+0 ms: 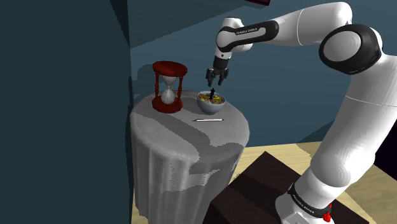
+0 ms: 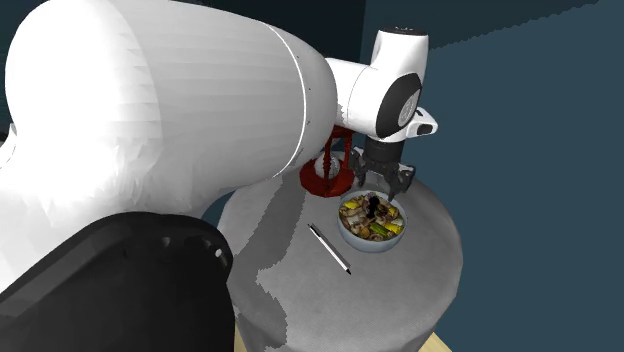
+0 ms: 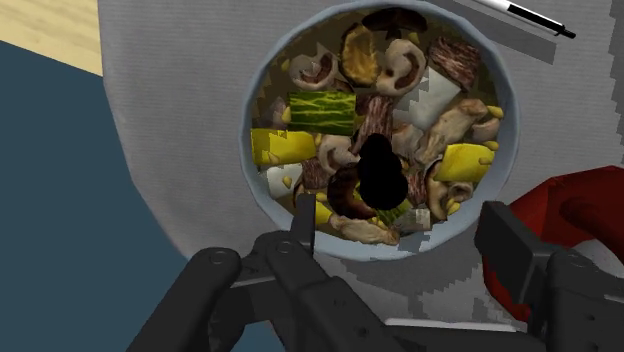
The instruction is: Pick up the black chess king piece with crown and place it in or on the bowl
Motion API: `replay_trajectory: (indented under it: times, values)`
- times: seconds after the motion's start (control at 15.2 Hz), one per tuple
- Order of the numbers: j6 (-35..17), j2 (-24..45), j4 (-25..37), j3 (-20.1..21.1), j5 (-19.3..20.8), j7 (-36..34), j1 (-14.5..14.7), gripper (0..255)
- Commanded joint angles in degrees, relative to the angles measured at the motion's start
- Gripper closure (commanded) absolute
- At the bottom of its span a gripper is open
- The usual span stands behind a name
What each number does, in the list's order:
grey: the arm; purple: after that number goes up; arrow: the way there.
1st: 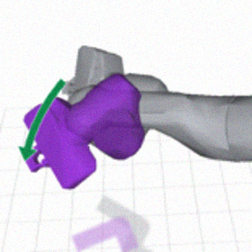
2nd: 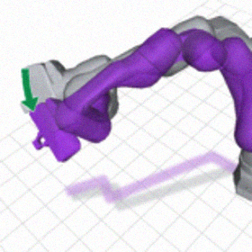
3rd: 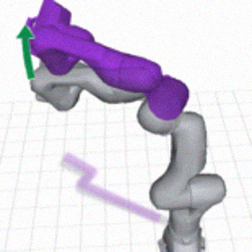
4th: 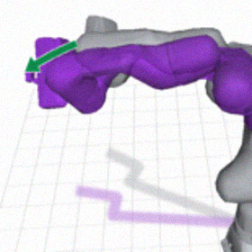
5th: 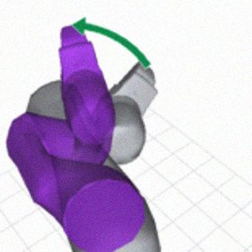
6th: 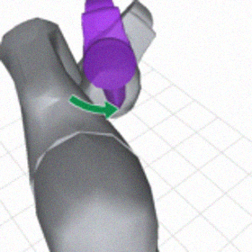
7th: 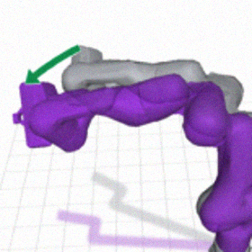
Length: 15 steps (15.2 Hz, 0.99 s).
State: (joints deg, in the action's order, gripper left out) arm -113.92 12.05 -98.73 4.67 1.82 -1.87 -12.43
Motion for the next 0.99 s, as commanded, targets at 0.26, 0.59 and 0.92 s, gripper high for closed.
replay_trajectory:
  times: [0.26, 0.59, 0.92]
  values:
    - [1.8, -0.5, 1.3, 0.0, -0.1, 0.0, 0.0, 0]
    - [6.8, -1.4, 5.5, 0.1, -0.2, 0.1, 0.0, 0]
    - [6.8, -1.4, 5.5, 0.1, -0.2, 0.1, 0.0, 0]
